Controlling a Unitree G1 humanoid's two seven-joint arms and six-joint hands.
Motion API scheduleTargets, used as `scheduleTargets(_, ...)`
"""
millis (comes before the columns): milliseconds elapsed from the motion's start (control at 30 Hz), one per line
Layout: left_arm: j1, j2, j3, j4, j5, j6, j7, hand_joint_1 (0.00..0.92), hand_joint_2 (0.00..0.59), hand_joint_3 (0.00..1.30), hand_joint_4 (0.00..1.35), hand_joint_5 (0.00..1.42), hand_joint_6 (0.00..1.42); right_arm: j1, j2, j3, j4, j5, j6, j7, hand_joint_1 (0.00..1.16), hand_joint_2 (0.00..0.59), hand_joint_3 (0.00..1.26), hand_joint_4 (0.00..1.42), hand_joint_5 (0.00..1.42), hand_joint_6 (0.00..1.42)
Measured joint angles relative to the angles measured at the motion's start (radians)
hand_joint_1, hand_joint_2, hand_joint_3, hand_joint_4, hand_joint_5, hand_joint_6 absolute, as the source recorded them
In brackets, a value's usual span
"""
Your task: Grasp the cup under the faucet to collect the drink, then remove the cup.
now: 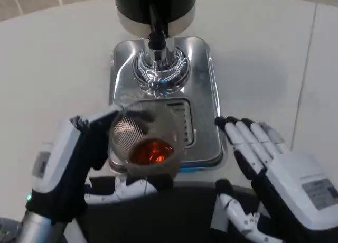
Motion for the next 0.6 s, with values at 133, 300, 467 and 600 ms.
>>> scheduleTargets(133, 0.030, -0.002, 0.006, -0.033, 0.000, -0.016, -0.031, 0.597, 0.080, 1.11, 1.20, 1.42, 1.42, 0.059, -0.034, -0.028, -0.053, 0.016, -0.065, 0.001, 0.04, 0.583, 0.00, 0.00, 0.00, 0.00)
scheduleTargets(300, 0.061, -0.002, 0.022, -0.055, 0.000, -0.045, -0.059, 0.596, 0.080, 1.11, 1.20, 1.42, 1.42, 0.140, -0.062, -0.065, -0.090, 0.021, -0.133, 0.001, 0.03, 0.586, 0.00, 0.00, 0.00, 0.00)
scheduleTargets(467, 0.108, -0.002, 0.028, -0.064, 0.000, -0.067, -0.083, 0.596, 0.080, 1.12, 1.20, 1.42, 1.42, 0.208, -0.052, -0.094, -0.120, 0.018, -0.161, 0.001, 0.01, 0.586, 0.00, 0.00, 0.00, 0.00)
scheduleTargets(600, 0.123, -0.002, 0.043, -0.066, 0.000, -0.077, -0.091, 0.596, 0.080, 1.12, 1.20, 1.42, 1.42, 0.261, -0.016, -0.088, -0.158, -0.016, -0.172, 0.001, 0.00, 0.586, 0.00, 0.00, 0.00, 0.00)
